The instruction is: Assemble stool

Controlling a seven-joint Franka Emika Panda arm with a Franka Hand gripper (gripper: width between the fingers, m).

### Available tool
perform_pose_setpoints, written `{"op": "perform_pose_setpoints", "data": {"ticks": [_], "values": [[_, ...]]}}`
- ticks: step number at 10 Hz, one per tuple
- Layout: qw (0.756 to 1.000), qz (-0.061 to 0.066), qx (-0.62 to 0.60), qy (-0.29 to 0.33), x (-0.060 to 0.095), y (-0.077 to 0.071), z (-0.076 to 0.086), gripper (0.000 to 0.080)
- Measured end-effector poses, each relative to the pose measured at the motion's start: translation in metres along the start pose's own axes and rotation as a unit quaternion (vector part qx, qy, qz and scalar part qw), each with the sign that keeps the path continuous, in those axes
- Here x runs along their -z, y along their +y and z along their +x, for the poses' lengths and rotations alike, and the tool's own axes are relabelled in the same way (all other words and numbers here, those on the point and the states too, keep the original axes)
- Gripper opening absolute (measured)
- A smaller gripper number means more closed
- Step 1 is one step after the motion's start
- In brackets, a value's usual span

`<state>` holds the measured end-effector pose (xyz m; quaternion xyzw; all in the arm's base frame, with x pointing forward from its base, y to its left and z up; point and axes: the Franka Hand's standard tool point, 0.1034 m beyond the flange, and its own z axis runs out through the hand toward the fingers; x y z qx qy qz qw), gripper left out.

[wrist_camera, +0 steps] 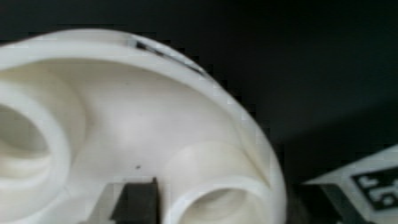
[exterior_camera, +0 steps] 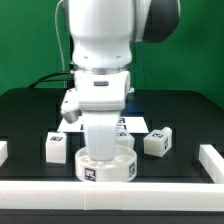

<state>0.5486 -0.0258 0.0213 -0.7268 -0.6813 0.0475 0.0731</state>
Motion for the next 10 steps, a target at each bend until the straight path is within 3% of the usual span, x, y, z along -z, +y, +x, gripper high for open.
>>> {"op": "perform_pose_setpoints", "data": {"ticks": [7, 10], "values": [[0.997, -0.006, -0.075, 0.004, 0.0, 0.006, 0.078, 0.033], [0.997, -0.015, -0.081, 0.008, -0.002, 0.018, 0.099, 0.033]]}}
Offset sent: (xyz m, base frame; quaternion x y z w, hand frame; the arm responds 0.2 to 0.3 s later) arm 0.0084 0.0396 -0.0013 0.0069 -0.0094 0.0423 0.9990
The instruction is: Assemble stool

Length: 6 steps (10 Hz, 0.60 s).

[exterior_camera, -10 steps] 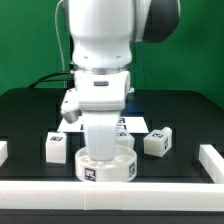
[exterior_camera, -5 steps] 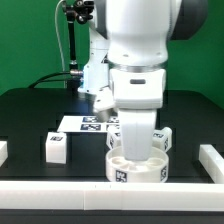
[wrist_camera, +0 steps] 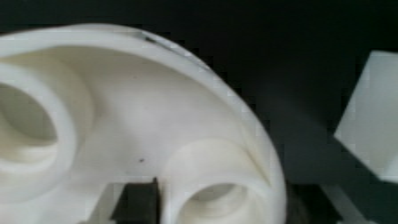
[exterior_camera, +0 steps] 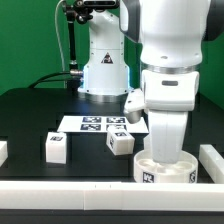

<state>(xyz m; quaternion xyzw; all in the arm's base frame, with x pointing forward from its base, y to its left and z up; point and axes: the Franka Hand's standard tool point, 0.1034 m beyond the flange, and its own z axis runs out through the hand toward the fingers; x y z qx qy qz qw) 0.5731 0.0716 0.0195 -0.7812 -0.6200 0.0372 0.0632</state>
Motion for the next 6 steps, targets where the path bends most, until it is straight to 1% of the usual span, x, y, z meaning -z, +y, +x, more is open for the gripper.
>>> {"op": "perform_pose_setpoints", "data": {"ticks": [1, 2, 4, 6], "values": [[1.0, -0.004, 0.002, 0.003, 0.0006, 0.0073, 0.0043, 0.033], [1.0, -0.007, 0.0, 0.005, 0.0011, 0.0116, 0.0077, 0.033], [1.0, -0.007, -0.008, 0.006, 0.0029, 0.0122, 0.011, 0.033], [1.0, -0.007, -0.012, 0.005, 0.0088, 0.0116, 0.0081, 0.033]]}}
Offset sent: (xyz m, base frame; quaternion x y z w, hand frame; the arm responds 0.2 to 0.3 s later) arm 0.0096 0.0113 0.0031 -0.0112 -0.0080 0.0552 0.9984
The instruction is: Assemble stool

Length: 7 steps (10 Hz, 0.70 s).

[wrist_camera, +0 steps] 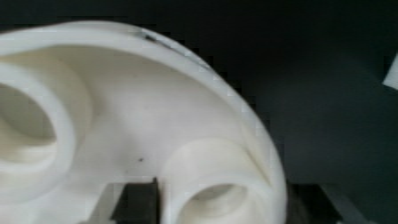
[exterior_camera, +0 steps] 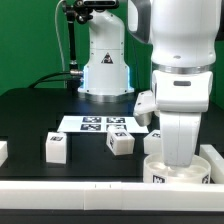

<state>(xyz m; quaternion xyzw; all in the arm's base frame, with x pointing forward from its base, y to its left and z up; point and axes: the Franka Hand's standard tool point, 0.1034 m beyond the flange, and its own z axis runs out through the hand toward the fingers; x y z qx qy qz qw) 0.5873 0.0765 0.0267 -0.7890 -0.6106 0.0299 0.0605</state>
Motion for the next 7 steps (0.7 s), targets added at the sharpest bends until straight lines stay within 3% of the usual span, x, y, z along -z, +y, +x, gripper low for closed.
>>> {"op": "perform_pose_setpoints", "data": {"ticks": [1, 2, 3, 4, 7], "values": [[1.0, 0.001, 0.0, 0.0, -0.001, 0.0, 0.0, 0.033], [1.0, 0.002, 0.0, 0.0, -0.002, -0.001, 0.0, 0.0418], [1.0, 0.002, 0.0, 0.0, -0.002, -0.001, -0.001, 0.0418], [1.0, 0.001, -0.001, 0.0, -0.001, 0.0, -0.001, 0.0595], [1.0, -0.012, -0.018, 0.0, 0.022, -0.004, 0.0, 0.0648]]}}
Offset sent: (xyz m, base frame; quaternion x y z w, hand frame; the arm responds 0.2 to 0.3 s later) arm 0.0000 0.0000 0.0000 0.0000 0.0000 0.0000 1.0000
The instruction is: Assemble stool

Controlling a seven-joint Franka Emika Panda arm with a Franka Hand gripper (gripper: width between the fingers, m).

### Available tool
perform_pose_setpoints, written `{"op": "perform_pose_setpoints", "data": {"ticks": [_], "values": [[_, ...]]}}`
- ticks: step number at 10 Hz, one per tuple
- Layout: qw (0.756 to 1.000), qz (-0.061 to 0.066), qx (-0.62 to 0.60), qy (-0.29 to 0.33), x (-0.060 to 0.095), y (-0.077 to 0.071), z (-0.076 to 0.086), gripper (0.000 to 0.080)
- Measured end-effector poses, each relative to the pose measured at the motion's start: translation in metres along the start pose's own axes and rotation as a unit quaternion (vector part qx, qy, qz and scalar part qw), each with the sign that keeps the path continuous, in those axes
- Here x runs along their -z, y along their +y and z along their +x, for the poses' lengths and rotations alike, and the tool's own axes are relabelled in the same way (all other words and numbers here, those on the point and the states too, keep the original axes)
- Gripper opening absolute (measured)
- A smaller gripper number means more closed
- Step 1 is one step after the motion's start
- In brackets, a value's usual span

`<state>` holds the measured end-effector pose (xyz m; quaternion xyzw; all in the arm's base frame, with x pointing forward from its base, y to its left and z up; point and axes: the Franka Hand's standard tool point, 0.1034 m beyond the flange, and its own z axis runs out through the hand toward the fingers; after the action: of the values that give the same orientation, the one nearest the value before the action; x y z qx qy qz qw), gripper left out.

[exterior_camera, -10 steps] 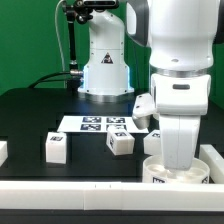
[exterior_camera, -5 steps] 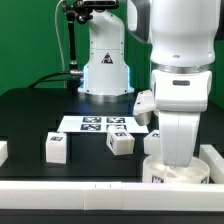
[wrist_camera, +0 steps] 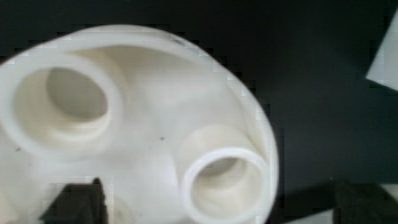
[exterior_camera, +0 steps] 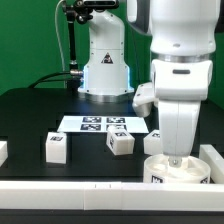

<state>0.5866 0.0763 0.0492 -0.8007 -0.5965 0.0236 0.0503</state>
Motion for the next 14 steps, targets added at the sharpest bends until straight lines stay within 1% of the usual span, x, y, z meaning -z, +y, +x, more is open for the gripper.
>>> {"op": "perform_pose_setpoints", "data": {"ticks": [1, 2, 3, 4, 5, 6, 7, 10, 11, 12, 13, 14], "values": [[1.0, -0.005, -0.011, -0.001, 0.01, -0.008, -0.002, 0.0648], [1.0, -0.007, -0.017, -0.004, 0.018, -0.016, -0.009, 0.0648], [1.0, -0.016, -0.023, -0.005, 0.026, -0.02, -0.021, 0.0649], [0.999, -0.023, -0.039, -0.006, 0.028, -0.026, -0.036, 0.0649], [0.998, -0.015, -0.059, -0.013, 0.026, -0.035, -0.052, 0.0649], [0.997, -0.004, -0.074, -0.02, 0.024, -0.042, -0.063, 0.0649], [0.997, -0.005, -0.074, -0.019, 0.024, -0.04, -0.061, 0.0649], [0.994, -0.005, -0.107, -0.017, 0.022, -0.04, -0.062, 0.0649], [0.983, -0.009, -0.185, -0.014, 0.019, -0.039, -0.066, 0.0649], [0.963, -0.011, -0.27, -0.015, 0.019, -0.039, -0.066, 0.0649], [0.948, -0.012, -0.317, -0.014, 0.019, -0.04, -0.064, 0.0649], [0.944, -0.01, -0.33, -0.012, 0.019, -0.04, -0.064, 0.0649]]}}
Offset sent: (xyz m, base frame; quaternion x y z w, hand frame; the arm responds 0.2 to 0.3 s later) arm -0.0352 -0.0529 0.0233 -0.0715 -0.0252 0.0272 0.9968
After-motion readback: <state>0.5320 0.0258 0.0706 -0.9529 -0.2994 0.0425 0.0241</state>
